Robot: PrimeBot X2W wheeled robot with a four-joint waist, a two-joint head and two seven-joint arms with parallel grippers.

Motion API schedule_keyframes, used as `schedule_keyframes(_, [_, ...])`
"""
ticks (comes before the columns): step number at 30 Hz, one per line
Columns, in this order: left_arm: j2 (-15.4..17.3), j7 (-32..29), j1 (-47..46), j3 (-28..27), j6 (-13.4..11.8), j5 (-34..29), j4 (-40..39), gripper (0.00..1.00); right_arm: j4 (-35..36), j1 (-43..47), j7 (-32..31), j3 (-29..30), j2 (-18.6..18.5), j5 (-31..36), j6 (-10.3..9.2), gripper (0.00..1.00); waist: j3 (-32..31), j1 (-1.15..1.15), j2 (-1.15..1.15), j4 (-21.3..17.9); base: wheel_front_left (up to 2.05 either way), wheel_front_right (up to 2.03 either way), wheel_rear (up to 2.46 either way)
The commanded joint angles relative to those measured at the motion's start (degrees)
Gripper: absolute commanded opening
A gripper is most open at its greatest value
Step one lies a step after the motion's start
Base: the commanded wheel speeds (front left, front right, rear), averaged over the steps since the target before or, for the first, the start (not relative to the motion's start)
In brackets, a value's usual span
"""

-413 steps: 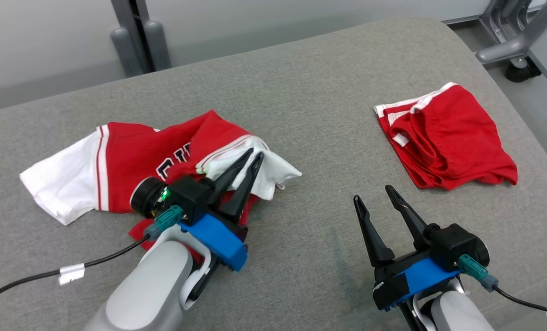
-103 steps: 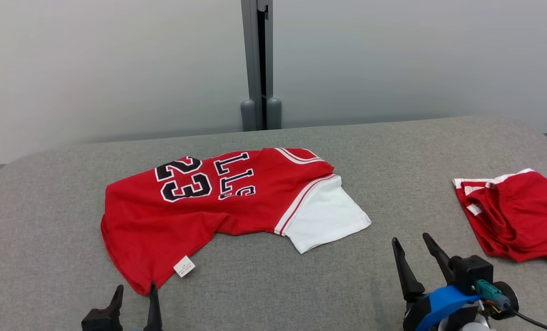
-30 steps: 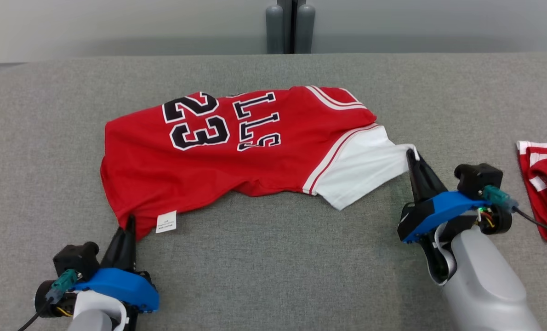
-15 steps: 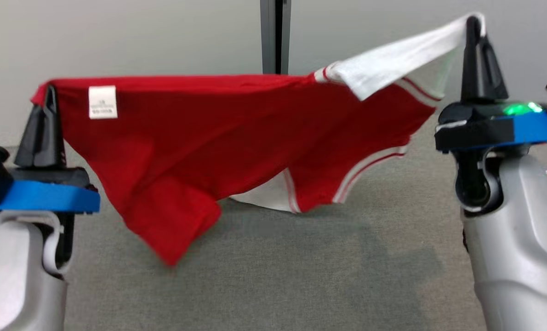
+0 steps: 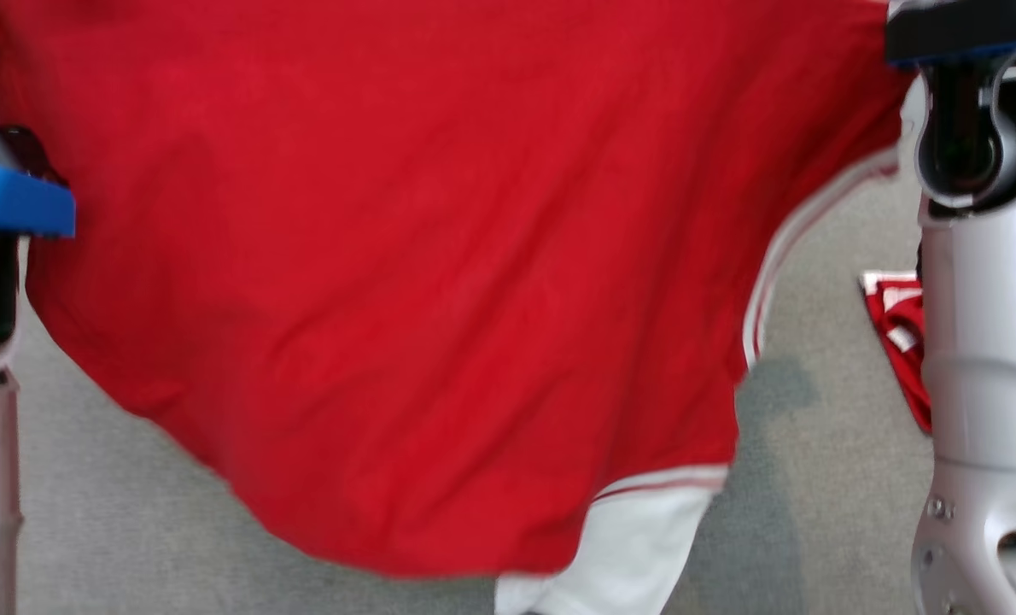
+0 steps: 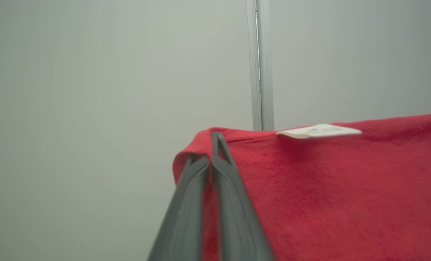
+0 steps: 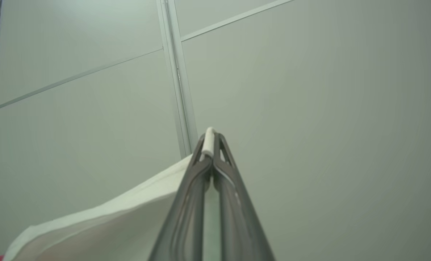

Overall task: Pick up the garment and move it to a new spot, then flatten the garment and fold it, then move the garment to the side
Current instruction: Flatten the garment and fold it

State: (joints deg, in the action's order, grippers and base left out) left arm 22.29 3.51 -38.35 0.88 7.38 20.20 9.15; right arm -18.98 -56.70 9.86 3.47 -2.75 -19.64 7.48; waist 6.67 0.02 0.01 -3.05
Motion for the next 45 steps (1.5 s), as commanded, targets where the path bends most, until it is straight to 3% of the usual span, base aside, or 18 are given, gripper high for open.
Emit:
schedule_keyframes(1, [0.37, 0.16, -2.59, 0.05, -0.10, 0.64, 1.63, 0.00, -2.35, -2.99, 0.81, 0.57, -0.25, 0.98, 0.03, 0.00, 4.18, -0.02, -0.01, 1.95, 0.00, 0.00, 0.00])
schedule_keyframes(8, [1.85, 9.67, -18.06, 0.50, -0.01, -1.12, 11.65, 0.00, -11.33, -17.90, 5.31, 6.45, -0.39, 7.67, 0.00, 0.00, 12.72, -0.02, -0.01, 0.97, 0.00, 0.00, 0.00])
schedule_keyframes(12, [1.13, 11.25, -21.30, 0.11, -0.05, -0.25, 17.07, 0.00, -8.19, -18.11, 5.37, 7.82, -0.35, 6.69, -0.01, 0.00, 13.33, -0.02, -0.01, -0.31, 0.00, 0.00, 0.00])
schedule_keyframes(20, [-0.90, 11.68, -5.11, 0.64, -0.04, 3.49, 27.15, 0.00, -3.92, 5.24, 5.43, 6.34, -0.47, -1.26, -0.05, 0.00, 12.26, -0.02, -0.01, -3.05, 0.00, 0.00, 0.00])
schedule_keyframes(26, [-6.56, 11.72, 11.97, -0.06, 0.00, 5.59, 30.90, 0.00, -3.98, 28.45, 5.44, 0.61, -0.44, -8.69, -0.03, 0.00, 11.13, -0.02, -0.01, -3.89, 0.00, 0.00, 0.00])
schedule_keyframes(30, [-9.56, 11.68, 20.17, 0.06, 0.01, 4.99, 32.97, 0.00, -5.24, 39.91, 5.42, -3.78, -0.38, -9.88, 0.00, 0.00, 9.40, -0.02, -0.01, -4.15, 0.00, 0.00, 0.00])
schedule_keyframes(35, [-12.04, 11.46, 28.28, -1.78, 0.00, 3.25, 35.11, 0.00, -7.45, 48.09, 5.41, -8.29, -0.34, -7.00, 0.01, 0.00, 5.45, -0.02, -0.01, -4.16, 0.00, 0.00, 0.00])
schedule_keyframes(45, [-15.79, 11.52, 36.87, -6.66, -0.85, -1.24, 35.07, 0.00, -10.79, 56.74, 5.42, -8.71, -0.35, -4.62, 0.01, 0.00, -4.11, -0.02, -0.01, -3.10, 0.00, 0.00, 0.00])
